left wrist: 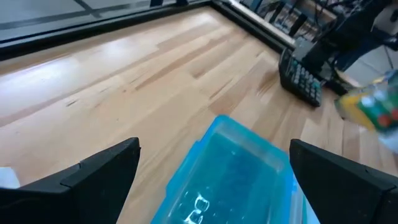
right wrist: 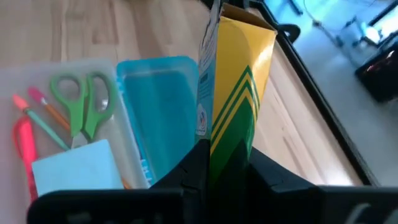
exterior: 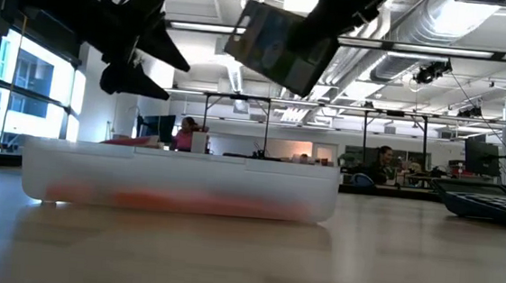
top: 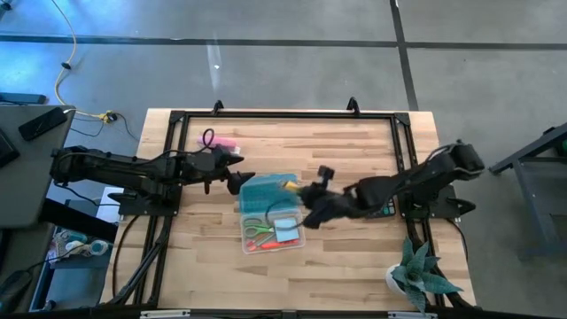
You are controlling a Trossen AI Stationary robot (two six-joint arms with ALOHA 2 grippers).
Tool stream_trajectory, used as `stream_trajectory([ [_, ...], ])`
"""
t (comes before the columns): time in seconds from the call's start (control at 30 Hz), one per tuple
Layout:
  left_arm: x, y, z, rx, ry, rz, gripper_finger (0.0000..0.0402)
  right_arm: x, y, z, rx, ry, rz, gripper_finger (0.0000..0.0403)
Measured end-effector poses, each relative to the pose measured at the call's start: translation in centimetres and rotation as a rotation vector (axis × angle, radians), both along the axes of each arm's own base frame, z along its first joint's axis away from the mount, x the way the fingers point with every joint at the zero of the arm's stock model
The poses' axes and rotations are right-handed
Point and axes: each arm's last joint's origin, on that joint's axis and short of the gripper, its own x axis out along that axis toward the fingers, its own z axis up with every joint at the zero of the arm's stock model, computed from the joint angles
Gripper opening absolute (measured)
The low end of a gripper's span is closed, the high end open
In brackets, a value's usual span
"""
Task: Pack school essentials
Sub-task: Put the crayon box into the supply box
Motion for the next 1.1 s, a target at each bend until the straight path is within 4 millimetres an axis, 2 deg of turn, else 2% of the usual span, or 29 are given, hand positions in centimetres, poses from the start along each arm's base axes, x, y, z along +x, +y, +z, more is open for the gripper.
stream_trajectory([
  [0.3, -0.5, 0.3, 1.2, 0.015, 0.049, 0.002, 0.0400, 3.9, 5.6, -3.4, -0.212, 0.096, 0.089, 0.0047],
  [0.6, -0.6, 0.4, 1.7, 0.015, 0.062, 0.012, 0.0400, 6.7, 10.6, -5.2, -0.420, 0.127, 0.093, 0.0047],
  [0.83, -0.6, 0.4, 1.7, 0.041, 0.082, -0.008, 0.0400, 7.8, 12.4, -7.4, -0.473, 0.179, 0.124, 0.0047],
  [1.1, -1.3, 0.2, 2.7, 0.076, 0.041, -0.028, 0.0400, 7.9, 12.6, -9.8, -0.548, 0.280, 0.168, 0.0047],
])
